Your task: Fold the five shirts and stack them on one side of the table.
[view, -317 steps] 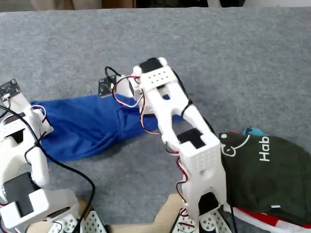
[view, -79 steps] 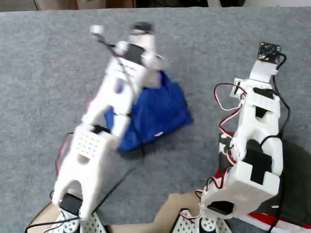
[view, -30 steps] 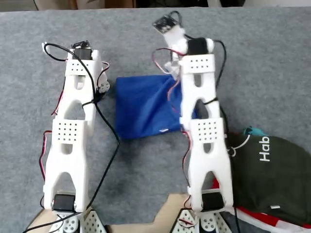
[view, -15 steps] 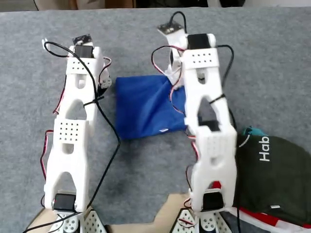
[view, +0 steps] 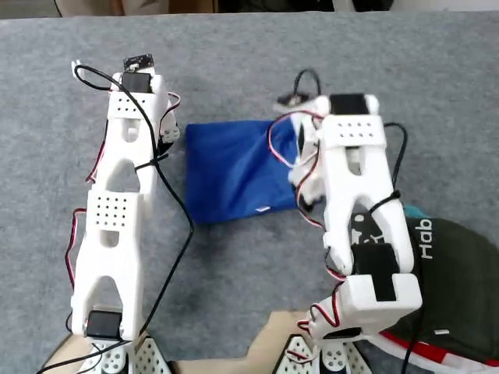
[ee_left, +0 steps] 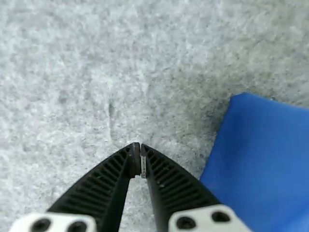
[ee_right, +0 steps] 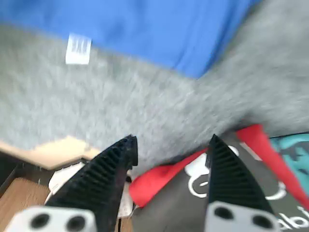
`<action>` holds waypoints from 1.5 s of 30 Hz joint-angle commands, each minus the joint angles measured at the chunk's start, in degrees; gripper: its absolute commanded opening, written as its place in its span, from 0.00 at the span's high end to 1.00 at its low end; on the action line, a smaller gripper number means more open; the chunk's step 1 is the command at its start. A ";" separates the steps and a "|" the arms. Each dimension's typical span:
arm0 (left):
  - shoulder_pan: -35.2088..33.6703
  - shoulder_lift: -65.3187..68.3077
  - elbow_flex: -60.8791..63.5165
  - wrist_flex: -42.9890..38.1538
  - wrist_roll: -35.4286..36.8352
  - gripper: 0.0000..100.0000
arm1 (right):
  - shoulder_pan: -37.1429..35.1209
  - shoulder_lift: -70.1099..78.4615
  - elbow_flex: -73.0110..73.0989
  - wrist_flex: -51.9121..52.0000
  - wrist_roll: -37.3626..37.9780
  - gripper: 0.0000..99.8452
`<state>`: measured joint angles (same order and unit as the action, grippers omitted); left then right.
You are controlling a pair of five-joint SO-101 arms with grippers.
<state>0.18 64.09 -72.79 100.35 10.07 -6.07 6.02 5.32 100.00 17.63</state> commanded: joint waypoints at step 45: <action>0.35 -3.65 -0.26 -1.41 0.00 0.98 | -9.27 21.32 -12.18 -19.60 -53.01 0.59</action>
<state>0.18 64.09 -72.79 99.38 10.07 -16.70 29.85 -3.56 76.79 -35.38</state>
